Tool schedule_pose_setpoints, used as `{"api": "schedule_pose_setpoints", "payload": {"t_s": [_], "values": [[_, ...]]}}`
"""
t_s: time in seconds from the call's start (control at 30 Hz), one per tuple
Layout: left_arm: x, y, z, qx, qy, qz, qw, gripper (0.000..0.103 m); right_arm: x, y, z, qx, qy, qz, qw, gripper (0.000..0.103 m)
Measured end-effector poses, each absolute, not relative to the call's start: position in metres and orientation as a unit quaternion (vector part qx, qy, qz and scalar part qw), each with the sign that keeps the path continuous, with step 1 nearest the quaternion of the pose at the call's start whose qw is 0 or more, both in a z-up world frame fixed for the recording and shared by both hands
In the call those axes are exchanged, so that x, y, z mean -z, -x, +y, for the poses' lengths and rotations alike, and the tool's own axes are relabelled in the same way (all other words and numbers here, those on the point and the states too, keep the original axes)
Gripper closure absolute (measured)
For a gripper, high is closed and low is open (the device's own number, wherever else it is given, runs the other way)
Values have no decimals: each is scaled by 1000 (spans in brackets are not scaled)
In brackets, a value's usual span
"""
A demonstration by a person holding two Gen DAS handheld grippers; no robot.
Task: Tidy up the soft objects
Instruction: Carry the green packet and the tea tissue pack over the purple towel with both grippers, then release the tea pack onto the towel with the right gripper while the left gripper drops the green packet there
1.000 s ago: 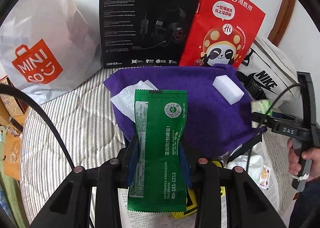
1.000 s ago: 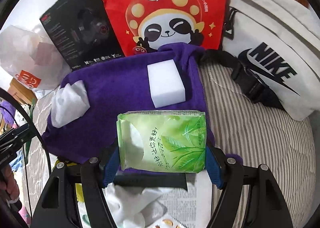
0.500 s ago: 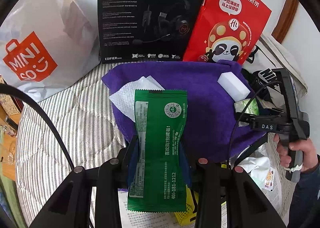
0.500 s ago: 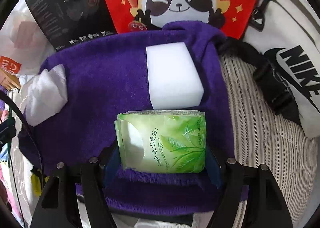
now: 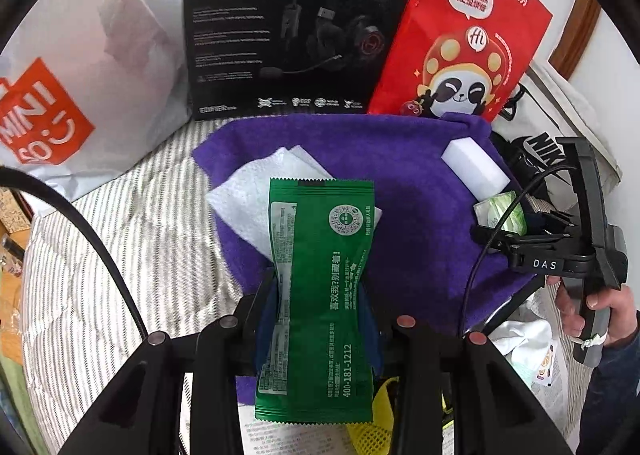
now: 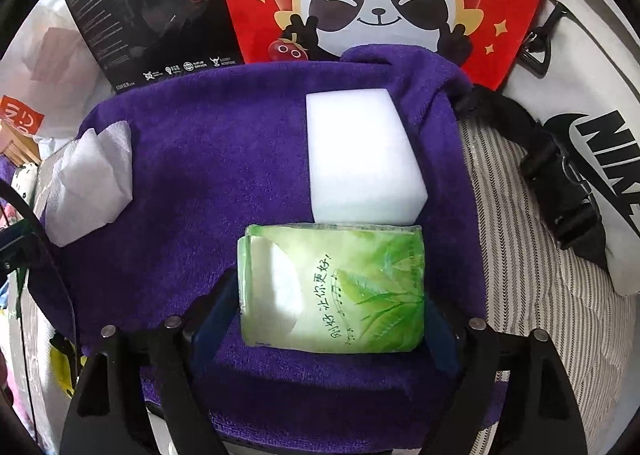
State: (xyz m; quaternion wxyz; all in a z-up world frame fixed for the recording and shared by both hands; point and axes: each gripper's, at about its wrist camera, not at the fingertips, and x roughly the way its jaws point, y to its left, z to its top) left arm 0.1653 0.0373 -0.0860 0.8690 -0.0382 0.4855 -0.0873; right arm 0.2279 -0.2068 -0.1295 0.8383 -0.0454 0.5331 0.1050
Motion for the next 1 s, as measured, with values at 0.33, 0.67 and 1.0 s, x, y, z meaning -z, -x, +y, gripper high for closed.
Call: {"api": "schedule_pose_setpoints", "payload": {"t_s": [0.33, 0.67, 1.0], "values": [[102, -184, 18, 95, 23, 503, 859, 68, 120, -220, -211, -116, 29, 532, 838, 14], [117, -195, 3, 84, -11, 516, 852, 65, 90, -199, -233, -105, 4, 510, 854, 9], [118, -191, -13, 89, -42, 524, 846, 39, 75, -165, -260, -93, -32, 496, 863, 9]]}}
